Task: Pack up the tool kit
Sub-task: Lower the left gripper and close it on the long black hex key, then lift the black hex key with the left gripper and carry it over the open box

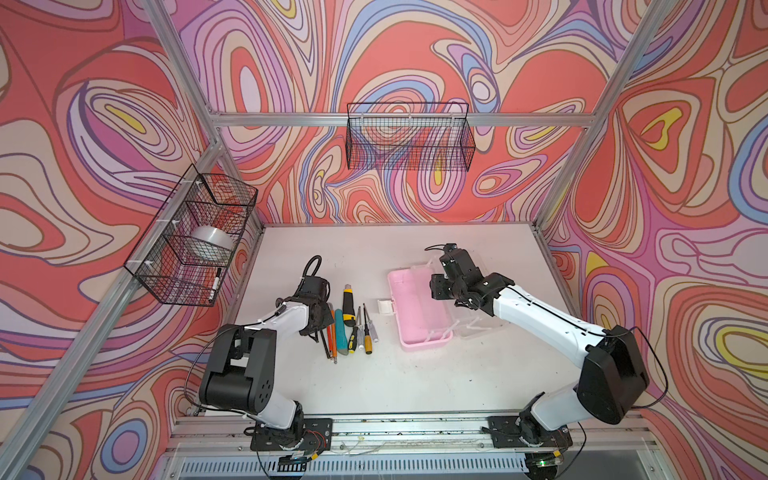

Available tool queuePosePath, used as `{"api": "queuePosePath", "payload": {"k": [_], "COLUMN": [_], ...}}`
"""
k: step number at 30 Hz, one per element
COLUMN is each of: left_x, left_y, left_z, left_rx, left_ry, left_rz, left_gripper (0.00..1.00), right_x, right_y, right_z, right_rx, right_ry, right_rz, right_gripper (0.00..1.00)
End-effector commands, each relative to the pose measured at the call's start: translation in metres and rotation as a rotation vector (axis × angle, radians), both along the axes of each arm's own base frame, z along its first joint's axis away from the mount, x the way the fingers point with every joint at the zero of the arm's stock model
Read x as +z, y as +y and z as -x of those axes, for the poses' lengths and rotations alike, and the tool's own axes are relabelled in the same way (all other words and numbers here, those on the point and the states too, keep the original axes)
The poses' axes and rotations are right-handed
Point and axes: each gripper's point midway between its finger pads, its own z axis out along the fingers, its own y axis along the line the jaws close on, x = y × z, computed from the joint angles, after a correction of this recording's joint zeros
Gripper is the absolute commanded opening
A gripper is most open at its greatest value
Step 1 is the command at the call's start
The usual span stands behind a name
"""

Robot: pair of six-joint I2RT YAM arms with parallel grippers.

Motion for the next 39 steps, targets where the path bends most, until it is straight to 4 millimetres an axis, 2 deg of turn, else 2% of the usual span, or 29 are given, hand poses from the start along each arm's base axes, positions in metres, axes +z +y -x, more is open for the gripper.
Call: {"api": "queuePosePath", "payload": {"k": [1, 4, 10, 12, 15, 21, 24, 26, 31, 33, 36, 38, 39], "left_x": [0.011, 0.018, 0.040, 0.051, 0.080, 0.151, 0.179, 0.188, 0.187, 0.182, 0.167, 0.151, 0.149], "left_y": [0.003, 0.002, -0.002, -0.009, -0.027, -0.079, -0.124, -0.155, -0.238, -0.262, -0.287, -0.295, -0.301], "left_z": [-0.002, -0.003, -0.002, -0.001, 0.001, -0.002, -0.014, -0.022, -0.042, -0.047, -0.051, -0.050, -0.055], "left_rx": [-0.005, -0.008, -0.006, -0.016, -0.050, -0.124, -0.204, -0.263, -0.401, -0.428, -0.431, -0.411, -0.403], "left_ry": [-0.005, -0.020, -0.085, -0.111, -0.172, -0.347, -0.419, -0.439, -0.425, -0.411, -0.380, -0.344, -0.356], "left_rz": [-0.016, -0.017, -0.023, -0.009, 0.013, 0.135, 0.225, 0.257, 0.362, 0.385, 0.413, 0.422, 0.441], "left_gripper": [0.05, 0.00, 0.00, 0.00, 0.00, 0.00, 0.00, 0.00, 0.00, 0.00, 0.00, 0.00, 0.00], "right_x": [0.005, 0.004, 0.000, 0.002, 0.007, 0.021, 0.029, 0.034, 0.045, 0.048, 0.053, 0.054, 0.055], "right_y": [0.005, 0.006, 0.007, 0.005, 0.003, -0.004, -0.009, -0.012, -0.020, -0.024, -0.030, -0.033, -0.034], "right_z": [-0.006, -0.007, -0.012, -0.013, -0.013, -0.011, -0.009, -0.007, -0.001, 0.001, 0.005, 0.007, 0.008], "right_rx": [0.008, 0.013, 0.011, 0.006, -0.003, -0.025, -0.039, -0.048, -0.063, -0.074, -0.084, -0.093, -0.095], "right_ry": [-0.023, -0.024, -0.021, -0.024, -0.036, -0.070, -0.088, -0.096, -0.118, -0.122, -0.134, -0.139, -0.142], "right_rz": [-0.008, -0.006, -0.009, -0.011, -0.022, -0.045, -0.057, -0.067, -0.084, -0.084, -0.085, -0.083, -0.082], "right_gripper": [0.60, 0.60, 0.60, 0.60, 0.60, 0.60, 0.60, 0.60, 0.59, 0.59, 0.59, 0.59, 0.59]}}
